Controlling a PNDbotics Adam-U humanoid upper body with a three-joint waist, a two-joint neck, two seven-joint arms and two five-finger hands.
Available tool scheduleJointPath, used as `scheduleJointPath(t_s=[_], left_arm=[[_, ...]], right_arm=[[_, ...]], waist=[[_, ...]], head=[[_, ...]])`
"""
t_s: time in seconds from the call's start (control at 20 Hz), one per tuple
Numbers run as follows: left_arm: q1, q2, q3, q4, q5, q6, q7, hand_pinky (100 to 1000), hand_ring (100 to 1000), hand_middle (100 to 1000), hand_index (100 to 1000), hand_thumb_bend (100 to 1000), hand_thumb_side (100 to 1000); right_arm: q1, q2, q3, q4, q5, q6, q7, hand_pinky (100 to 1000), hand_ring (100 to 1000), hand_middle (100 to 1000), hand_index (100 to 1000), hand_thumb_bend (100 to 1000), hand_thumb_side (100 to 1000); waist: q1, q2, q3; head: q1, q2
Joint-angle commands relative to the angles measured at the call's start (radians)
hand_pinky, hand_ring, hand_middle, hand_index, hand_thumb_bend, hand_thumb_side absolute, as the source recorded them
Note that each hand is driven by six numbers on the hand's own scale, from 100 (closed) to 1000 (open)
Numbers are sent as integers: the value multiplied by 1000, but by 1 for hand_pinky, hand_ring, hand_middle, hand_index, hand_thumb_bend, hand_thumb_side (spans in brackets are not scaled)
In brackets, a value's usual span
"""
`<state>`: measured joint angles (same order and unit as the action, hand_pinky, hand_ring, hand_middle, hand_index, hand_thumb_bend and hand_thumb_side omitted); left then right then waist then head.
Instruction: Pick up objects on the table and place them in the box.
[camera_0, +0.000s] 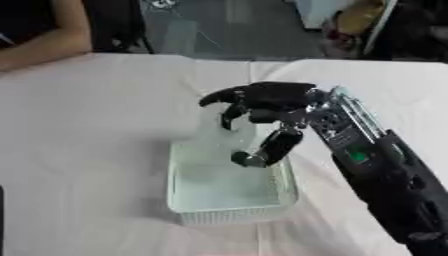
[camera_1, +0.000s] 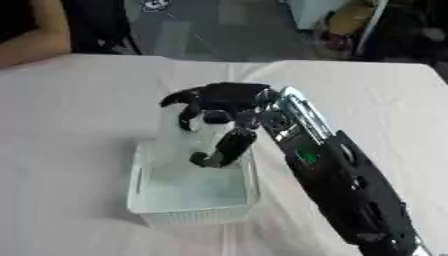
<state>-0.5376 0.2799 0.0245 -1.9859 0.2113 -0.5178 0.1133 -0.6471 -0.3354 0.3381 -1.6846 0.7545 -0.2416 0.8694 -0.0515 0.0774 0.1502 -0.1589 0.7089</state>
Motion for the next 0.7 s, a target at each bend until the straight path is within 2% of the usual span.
scheduleJointPath(t_s=[0.05,0.2,0.25,0.3,0.35,0.4,0.45,0.55,0.65,0.7], left_arm=[[-9,24,2,-14,-2,1,-1,681,704,730,872,524,883],[-10,25,2,-14,-2,0,-1,681,704,730,872,524,883],[-10,25,2,-14,-1,0,-2,681,704,730,872,523,884],[-10,25,2,-14,-1,1,-2,681,704,730,872,523,884],[-10,25,1,-14,-1,1,-2,681,704,730,872,522,885],[-9,26,1,-14,-1,1,-2,681,704,730,872,522,885],[-9,26,1,-14,-1,2,-2,681,704,730,872,522,884],[-9,27,1,-14,0,2,-3,681,704,730,872,522,885],[-9,27,1,-14,0,2,-3,681,704,730,872,522,885],[-9,27,1,-14,1,2,-3,681,704,730,872,522,885]], right_arm=[[-3,-21,15,-6,-2,-56,38,100,321,337,337,100,100],[8,-26,33,8,1,-68,38,100,322,339,341,100,100],[11,-26,39,12,5,-75,38,125,396,404,422,100,101],[14,-27,47,19,10,-86,38,186,434,430,453,100,190],[15,-27,51,25,15,-97,38,272,489,474,497,100,373],[15,-27,56,31,18,-112,38,272,489,474,497,100,373],[15,-26,58,36,20,-124,38,434,582,545,570,100,685],[15,-27,62,47,18,-144,38,593,671,602,627,100,847],[14,-27,65,60,15,-155,38,676,742,675,684,100,988],[14,-27,66,66,12,-157,38,684,749,682,688,100,1000]], waist=[[5,-17,-3],[5,-17,-3],[6,-16,-3],[6,-16,-3],[6,-16,-3],[7,-16,-4],[7,-16,-4],[7,-16,-5],[8,-16,-5],[8,-16,-6]], head=[[0,-2],[1,-2],[1,-2],[1,-2],[0,-1],[0,0],[-1,0],[-1,0],[-2,0],[-2,0]])
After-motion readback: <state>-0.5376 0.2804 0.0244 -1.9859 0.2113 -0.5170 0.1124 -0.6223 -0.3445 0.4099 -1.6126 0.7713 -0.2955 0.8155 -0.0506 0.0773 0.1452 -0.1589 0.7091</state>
